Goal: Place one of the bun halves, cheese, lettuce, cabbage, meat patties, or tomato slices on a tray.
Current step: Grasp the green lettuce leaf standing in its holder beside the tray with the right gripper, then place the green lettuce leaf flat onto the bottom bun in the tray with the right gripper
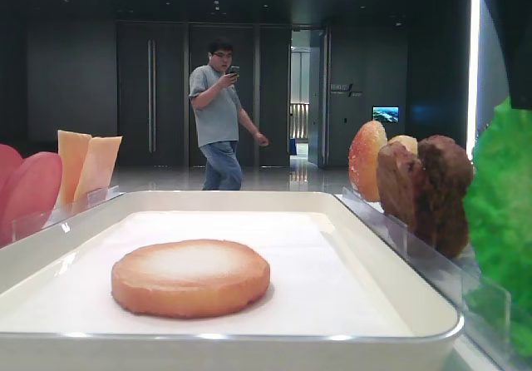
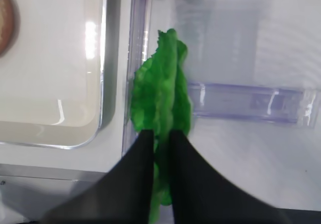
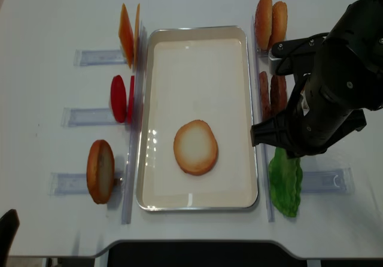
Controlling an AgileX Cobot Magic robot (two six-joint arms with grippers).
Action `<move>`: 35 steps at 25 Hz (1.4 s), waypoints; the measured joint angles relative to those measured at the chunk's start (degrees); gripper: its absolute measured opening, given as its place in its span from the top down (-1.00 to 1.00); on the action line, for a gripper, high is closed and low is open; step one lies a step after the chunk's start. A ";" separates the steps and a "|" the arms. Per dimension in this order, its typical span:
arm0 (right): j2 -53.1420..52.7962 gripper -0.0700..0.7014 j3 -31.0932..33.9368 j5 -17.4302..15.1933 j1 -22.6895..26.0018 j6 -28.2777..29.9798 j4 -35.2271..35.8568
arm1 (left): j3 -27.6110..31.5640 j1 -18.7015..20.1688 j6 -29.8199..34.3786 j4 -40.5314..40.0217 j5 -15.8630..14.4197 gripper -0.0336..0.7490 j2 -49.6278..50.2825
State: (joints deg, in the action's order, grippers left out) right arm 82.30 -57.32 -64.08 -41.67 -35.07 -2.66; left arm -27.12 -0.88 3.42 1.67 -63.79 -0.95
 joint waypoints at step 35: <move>-11.74 0.76 -8.28 0.50 0.00 5.04 11.91 | 0.00 0.00 0.00 -0.03 0.00 -0.13 0.00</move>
State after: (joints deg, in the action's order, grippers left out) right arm 70.57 -65.60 -63.58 -41.67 -30.03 9.26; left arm -27.12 -0.88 3.42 1.64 -63.79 -0.95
